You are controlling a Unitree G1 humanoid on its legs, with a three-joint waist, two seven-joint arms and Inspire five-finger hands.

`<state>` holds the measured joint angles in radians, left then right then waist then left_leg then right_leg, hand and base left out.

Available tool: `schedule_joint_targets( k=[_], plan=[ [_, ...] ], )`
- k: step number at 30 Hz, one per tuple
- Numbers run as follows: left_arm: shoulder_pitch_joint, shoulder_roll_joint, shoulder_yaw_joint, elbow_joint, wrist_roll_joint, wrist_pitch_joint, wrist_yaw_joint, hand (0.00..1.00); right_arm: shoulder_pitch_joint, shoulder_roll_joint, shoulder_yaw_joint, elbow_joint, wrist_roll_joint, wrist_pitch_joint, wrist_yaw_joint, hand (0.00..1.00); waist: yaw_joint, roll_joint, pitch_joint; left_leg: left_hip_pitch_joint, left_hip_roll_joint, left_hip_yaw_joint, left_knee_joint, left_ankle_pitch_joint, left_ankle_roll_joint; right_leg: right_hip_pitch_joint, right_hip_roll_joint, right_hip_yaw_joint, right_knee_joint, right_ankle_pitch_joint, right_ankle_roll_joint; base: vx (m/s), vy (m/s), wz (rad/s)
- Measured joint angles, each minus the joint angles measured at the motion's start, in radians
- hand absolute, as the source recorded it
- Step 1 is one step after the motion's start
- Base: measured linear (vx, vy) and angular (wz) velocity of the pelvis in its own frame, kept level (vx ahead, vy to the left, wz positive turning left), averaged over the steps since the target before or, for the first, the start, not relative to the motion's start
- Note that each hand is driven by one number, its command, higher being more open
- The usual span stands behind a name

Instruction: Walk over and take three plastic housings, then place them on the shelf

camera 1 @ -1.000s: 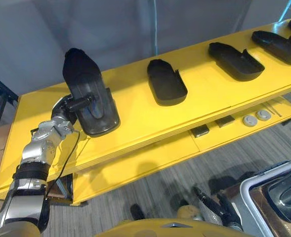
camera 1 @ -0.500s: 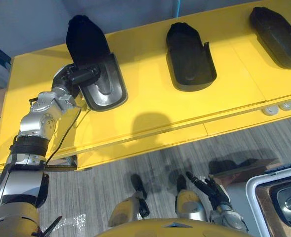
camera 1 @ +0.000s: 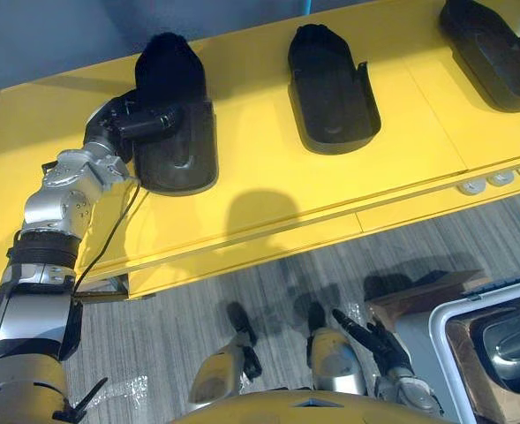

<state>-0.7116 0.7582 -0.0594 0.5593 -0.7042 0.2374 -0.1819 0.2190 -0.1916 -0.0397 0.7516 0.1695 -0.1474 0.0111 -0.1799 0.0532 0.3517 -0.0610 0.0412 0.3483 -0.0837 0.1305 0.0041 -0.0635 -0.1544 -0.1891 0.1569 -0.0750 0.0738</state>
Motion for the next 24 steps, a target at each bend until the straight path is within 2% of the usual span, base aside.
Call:
schedule_joint_targets(
  k=[8, 13, 19, 24],
  plan=[
    [-0.005, 0.009, 0.02, 0.018, 0.065, 0.035, -0.041, 1.0, 0.0, 0.007, -0.01, 0.034, -0.002, 0.002, -0.001, 1.0, -0.007, 0.008, 0.002, 0.021, 0.0, -0.006, 0.0, 0.001, -0.005, 0.027, 0.002, -0.014, -0.009, 0.0, 0.005, 0.0, 0.0, 0.01],
    [0.005, 0.009, 0.02, 0.02, 0.086, 0.064, -0.027, 1.0, 0.003, 0.021, -0.011, 0.046, -0.003, 0.002, -0.009, 1.0, -0.016, 0.014, -0.003, 0.046, 0.004, -0.015, -0.001, -0.002, -0.01, 0.065, 0.008, -0.025, -0.039, 0.004, 0.009, 0.01, 0.002, 0.04],
    [0.016, -0.01, 0.02, 0.049, 0.084, 0.064, 0.061, 1.0, 0.004, 0.04, -0.031, 0.072, -0.007, 0.001, -0.042, 1.0, -0.015, 0.017, -0.028, 0.071, 0.007, -0.011, -0.005, -0.011, -0.021, 0.108, 0.02, -0.024, -0.08, 0.015, 0.013, 0.04, 0.002, -0.03],
    [0.024, -0.056, 0.028, 0.05, 0.098, -0.002, 0.198, 1.0, 0.004, 0.05, -0.039, 0.097, -0.01, -0.017, -0.065, 1.0, -0.003, 0.012, -0.06, 0.089, 0.005, -0.001, -0.002, -0.013, -0.024, 0.142, 0.021, -0.022, -0.11, 0.028, 0.012, 0.07, 0.007, -0.05]
  ],
)
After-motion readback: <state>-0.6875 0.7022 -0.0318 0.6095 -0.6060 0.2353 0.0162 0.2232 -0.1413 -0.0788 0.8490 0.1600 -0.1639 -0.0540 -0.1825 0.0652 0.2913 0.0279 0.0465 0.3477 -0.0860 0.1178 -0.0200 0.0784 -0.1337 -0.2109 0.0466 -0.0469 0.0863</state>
